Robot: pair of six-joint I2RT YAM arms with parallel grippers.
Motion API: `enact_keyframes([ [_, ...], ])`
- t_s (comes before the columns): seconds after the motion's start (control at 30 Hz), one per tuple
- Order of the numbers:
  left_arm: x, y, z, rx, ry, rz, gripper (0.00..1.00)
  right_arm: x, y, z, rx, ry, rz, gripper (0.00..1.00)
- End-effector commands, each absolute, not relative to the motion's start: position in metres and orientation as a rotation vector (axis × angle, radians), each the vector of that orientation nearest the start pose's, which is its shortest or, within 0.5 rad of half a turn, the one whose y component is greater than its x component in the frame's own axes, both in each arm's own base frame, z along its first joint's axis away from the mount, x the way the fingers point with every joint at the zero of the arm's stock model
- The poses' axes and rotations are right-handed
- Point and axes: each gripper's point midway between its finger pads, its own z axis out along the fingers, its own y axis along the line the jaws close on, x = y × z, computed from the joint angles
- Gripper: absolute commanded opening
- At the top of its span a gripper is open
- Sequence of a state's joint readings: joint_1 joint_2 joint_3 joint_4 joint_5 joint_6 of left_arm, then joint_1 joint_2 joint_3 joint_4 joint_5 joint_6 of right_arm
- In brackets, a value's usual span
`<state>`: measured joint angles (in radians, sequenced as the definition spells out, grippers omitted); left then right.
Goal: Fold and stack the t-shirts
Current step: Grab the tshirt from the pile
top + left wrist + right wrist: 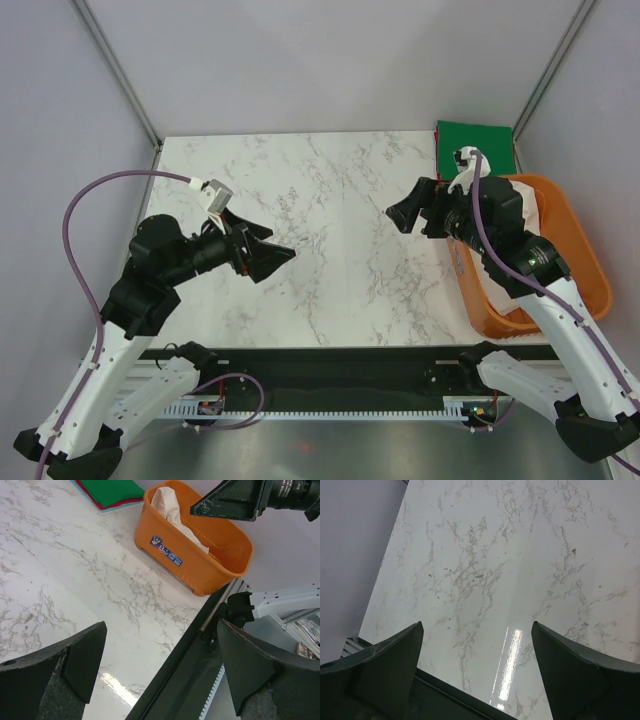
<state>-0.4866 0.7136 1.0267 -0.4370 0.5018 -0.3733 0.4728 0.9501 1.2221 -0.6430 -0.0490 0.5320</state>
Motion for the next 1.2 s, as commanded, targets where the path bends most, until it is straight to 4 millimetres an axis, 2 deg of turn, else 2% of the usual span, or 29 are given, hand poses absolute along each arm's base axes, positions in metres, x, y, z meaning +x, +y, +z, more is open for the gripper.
enact_keyframes([
  [0.0, 0.184, -0.200, 0.357, 0.522, 1.672, -0.982, 1.00, 0.262, 0.163, 0.353, 0.058, 1.930, 0.719, 0.98],
  [0.1, 0.193, -0.196, 0.340, 0.501, 1.705, -0.930, 1.00, 0.273, 0.150, 0.348, 0.090, 1.924, 0.615, 0.98],
  [0.13, 0.196, -0.194, 0.336, 0.489, 1.714, -0.913, 1.00, 0.281, 0.133, 0.350, 0.141, 1.905, 0.508, 0.98],
  [0.2, 0.202, -0.189, 0.321, 0.460, 1.746, -0.866, 1.00, 0.293, 0.114, 0.345, 0.211, 1.912, 0.367, 0.98],
  [0.23, 0.203, -0.187, 0.317, 0.453, 1.754, -0.852, 1.00, 0.301, 0.090, 0.355, 0.278, 1.866, 0.231, 0.98],
  [0.3, 0.208, -0.184, 0.303, 0.440, 1.779, -0.813, 1.00, 0.314, 0.070, 0.353, 0.326, 1.867, 0.072, 0.98],
  [0.33, 0.211, -0.182, 0.297, 0.433, 1.793, -0.795, 1.00, 0.319, 0.059, 0.363, 0.348, 1.844, 0.014, 0.98],
  [0.37, 0.215, -0.179, 0.287, 0.417, 1.815, -0.765, 1.00, 0.331, 0.041, 0.356, 0.403, 1.857, -0.096, 0.98],
  [0.4, 0.218, -0.178, 0.281, 0.410, 1.833, -0.753, 1.00, 0.335, 0.031, 0.350, 0.424, 1.883, -0.147, 0.98],
  [0.43, 0.219, -0.177, 0.278, 0.401, 1.845, -0.748, 1.00, 0.340, 0.022, 0.355, 0.451, 1.881, -0.171, 0.98],
  [0.47, 0.222, -0.176, 0.271, 0.381, 1.866, -0.739, 1.00, 0.351, 0.007, 0.342, 0.489, 1.917, -0.219, 0.97],
  [0.53, 0.225, -0.178, 0.261, 0.383, 1.904, -0.734, 1.00, 0.359, -0.012, 0.325, 0.536, 1.961, -0.275, 0.96],
  [0.57, 0.225, -0.180, 0.260, 0.385, 1.911, -0.743, 1.00, 0.360, -0.039, 0.317, 0.613, 1.965, -0.320, 0.95],
  [0.63, 0.224, -0.183, 0.259, 0.392, 1.922, -0.761, 1.00, 0.365, -0.062, 0.293, 0.675, 2.020, -0.330, 0.93],
  [0.67, 0.223, -0.184, 0.258, 0.398, 1.923, -0.769, 1.00, 0.361, -0.090, 0.285, 0.758, 2.018, -0.378, 0.92],
  [0.7, 0.223, -0.184, 0.259, 0.397, 1.920, -0.768, 1.00, 0.363, -0.098, 0.277, 0.781, 2.030, -0.367, 0.91],
  [0.73, 0.223, -0.183, 0.259, 0.397, 1.919, -0.769, 1.00, 0.364, -0.105, 0.259, 0.805, 2.069, -0.374, 0.91],
  [0.77, 0.223, -0.182, 0.259, 0.392, 1.917, -0.762, 1.00, 0.364, -0.118, 0.249, 0.846, 2.079, -0.369, 0.89],
  [0.8, 0.223, -0.182, 0.260, 0.391, 1.914, -0.761, 1.00, 0.369, -0.121, 0.243, 0.851, 2.083, -0.343, 0.88],
  [0.83, 0.223, -0.182, 0.260, 0.391, 1.913, -0.761, 1.00, 0.374, -0.117, 0.222, 0.844, 2.135, -0.290, 0.88],
  [0.87, 0.223, -0.181, 0.261, 0.390, 1.911, -0.757, 1.00, 0.379, -0.123, 0.216, 0.856, 2.130, -0.263, 0.88],
  [0.9, 0.223, -0.181, 0.260, 0.390, 1.911, -0.757, 1.00, 0.381, -0.122, 0.208, 0.855, 2.144, -0.240, 0.88],
  [0.93, 0.222, -0.181, 0.260, 0.393, 1.910, -0.755, 1.00, 0.383, -0.120, 0.190, 0.851, 2.190, -0.204, 0.87],
  [1.0, 0.221, -0.181, 0.260, 0.400, 1.905, -0.759, 1.00, 0.382, -0.126, 0.174, 0.868, 2.203, -0.214, 0.86],
  [1.13, 0.219, -0.179, 0.261, 0.396, 1.896, -0.757, 1.00, 0.388, -0.126, 0.159, 0.820, 2.209, -0.158, 0.85],
  [1.17, 0.219, -0.179, 0.261, 0.396, 1.894, -0.753, 1.00, 0.395, -0.121, 0.161, 0.792, 2.199, -0.106, 0.85],
])
